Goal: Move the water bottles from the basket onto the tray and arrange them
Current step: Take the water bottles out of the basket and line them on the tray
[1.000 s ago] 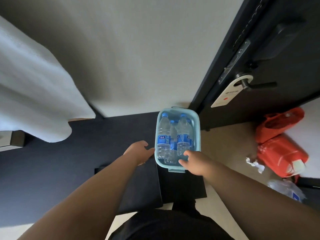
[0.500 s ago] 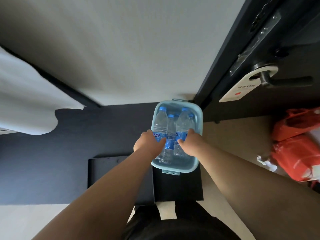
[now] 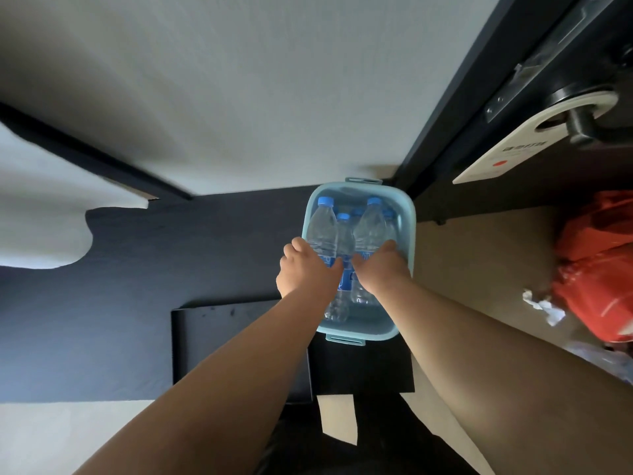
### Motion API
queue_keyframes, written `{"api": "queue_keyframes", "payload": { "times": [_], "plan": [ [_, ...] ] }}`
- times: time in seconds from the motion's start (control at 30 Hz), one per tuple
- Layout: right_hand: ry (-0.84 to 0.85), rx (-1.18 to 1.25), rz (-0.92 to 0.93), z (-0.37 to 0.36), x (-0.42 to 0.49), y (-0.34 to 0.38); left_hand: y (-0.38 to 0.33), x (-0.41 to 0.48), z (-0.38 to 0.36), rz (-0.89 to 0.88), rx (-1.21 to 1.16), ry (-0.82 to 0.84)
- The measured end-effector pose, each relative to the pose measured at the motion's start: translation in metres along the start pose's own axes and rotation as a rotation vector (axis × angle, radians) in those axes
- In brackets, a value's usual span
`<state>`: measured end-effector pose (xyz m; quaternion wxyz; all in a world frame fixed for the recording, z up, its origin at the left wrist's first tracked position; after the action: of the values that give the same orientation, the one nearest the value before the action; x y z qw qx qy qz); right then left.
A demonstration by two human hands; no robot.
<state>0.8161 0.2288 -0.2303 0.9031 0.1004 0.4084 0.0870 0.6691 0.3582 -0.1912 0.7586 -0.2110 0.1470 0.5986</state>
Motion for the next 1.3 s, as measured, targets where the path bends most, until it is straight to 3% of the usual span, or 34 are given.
{"api": "queue_keyframes", "payload": {
  "times": [0.3,0.57,0.77,0.9,1.3],
  "plan": [
    [0.063,0.203,-0.145,0.001,0.000,-0.002,0.007,0.002,0.003,0.013,-0.121,0.026],
    [-0.016,0.397,-0.111,-0.006,-0.004,-0.011,0.010,-0.001,0.007,0.013,-0.181,0.052],
    [0.000,0.363,-0.140,-0.013,-0.012,-0.014,0.016,-0.008,0.005,-0.017,-0.180,0.082],
    [0.014,0.391,-0.150,-0.019,-0.029,-0.023,0.028,-0.019,0.006,0.057,-0.283,0.140],
    [-0.021,0.314,0.032,-0.004,-0.103,-0.009,0.104,-0.051,0.058,0.078,-0.253,0.121]
  ]
}}
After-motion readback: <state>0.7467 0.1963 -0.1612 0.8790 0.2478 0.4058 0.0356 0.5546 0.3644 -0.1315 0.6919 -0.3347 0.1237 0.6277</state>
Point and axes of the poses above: each hand's wrist, its own x-axis towards the middle knuckle, its own z-axis out of the back of the hand, y = z × x, the point moved 8 cm from there along x, towards the middle knuckle
